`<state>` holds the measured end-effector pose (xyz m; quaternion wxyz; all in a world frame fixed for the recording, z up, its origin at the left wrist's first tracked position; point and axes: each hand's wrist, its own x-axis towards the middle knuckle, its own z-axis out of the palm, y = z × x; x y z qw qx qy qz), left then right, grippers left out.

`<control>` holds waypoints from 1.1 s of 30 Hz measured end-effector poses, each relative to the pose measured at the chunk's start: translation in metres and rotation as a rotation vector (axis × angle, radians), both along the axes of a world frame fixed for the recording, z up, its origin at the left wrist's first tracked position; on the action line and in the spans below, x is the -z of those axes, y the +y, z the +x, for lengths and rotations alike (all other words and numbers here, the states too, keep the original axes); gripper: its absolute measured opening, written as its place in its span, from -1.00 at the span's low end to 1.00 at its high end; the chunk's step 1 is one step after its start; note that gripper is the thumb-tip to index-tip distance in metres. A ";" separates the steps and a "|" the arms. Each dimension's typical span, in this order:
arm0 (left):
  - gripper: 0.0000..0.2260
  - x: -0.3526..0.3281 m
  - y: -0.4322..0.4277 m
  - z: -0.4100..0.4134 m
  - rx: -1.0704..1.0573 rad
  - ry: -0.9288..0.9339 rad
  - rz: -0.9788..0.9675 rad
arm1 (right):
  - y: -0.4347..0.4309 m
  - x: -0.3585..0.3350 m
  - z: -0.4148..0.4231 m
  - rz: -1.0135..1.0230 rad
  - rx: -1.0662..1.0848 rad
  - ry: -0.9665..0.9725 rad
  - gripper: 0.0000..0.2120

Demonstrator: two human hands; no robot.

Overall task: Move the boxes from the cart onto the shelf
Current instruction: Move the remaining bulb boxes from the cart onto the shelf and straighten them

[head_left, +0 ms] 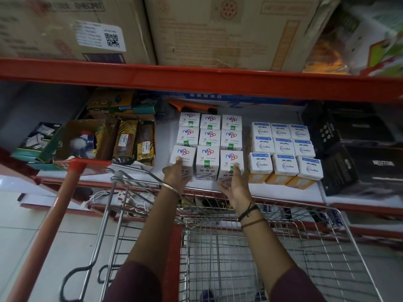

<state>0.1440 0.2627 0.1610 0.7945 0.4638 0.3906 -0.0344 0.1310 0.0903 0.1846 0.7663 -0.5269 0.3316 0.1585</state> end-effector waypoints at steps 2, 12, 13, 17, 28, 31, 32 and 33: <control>-0.37 0.001 -0.002 0.001 0.015 -0.012 0.004 | 0.002 0.001 0.001 0.014 0.006 -0.012 -0.39; -0.27 0.000 -0.010 0.007 0.040 -0.016 0.033 | 0.006 0.002 0.007 0.079 0.067 -0.051 -0.44; -0.33 -0.004 -0.011 0.007 0.040 -0.010 0.053 | 0.005 0.002 0.007 0.075 0.054 -0.049 -0.42; -0.47 -0.009 -0.018 -0.006 -0.041 0.002 -0.042 | -0.007 0.000 -0.002 0.054 -0.026 -0.038 -0.38; -0.94 -0.070 -0.166 -0.067 0.096 -0.134 0.074 | -0.142 0.010 -0.042 -0.210 0.272 -0.024 -0.52; -0.77 -0.063 -0.204 -0.048 0.261 -0.017 0.036 | -0.176 0.011 -0.026 -0.246 0.296 -0.030 -0.42; -0.66 -0.060 -0.216 -0.041 0.279 0.027 -0.002 | -0.185 0.011 -0.021 -0.245 0.281 -0.041 -0.39; -0.54 -0.055 -0.218 -0.034 0.283 0.056 -0.039 | -0.185 0.010 -0.016 -0.247 0.252 -0.059 -0.35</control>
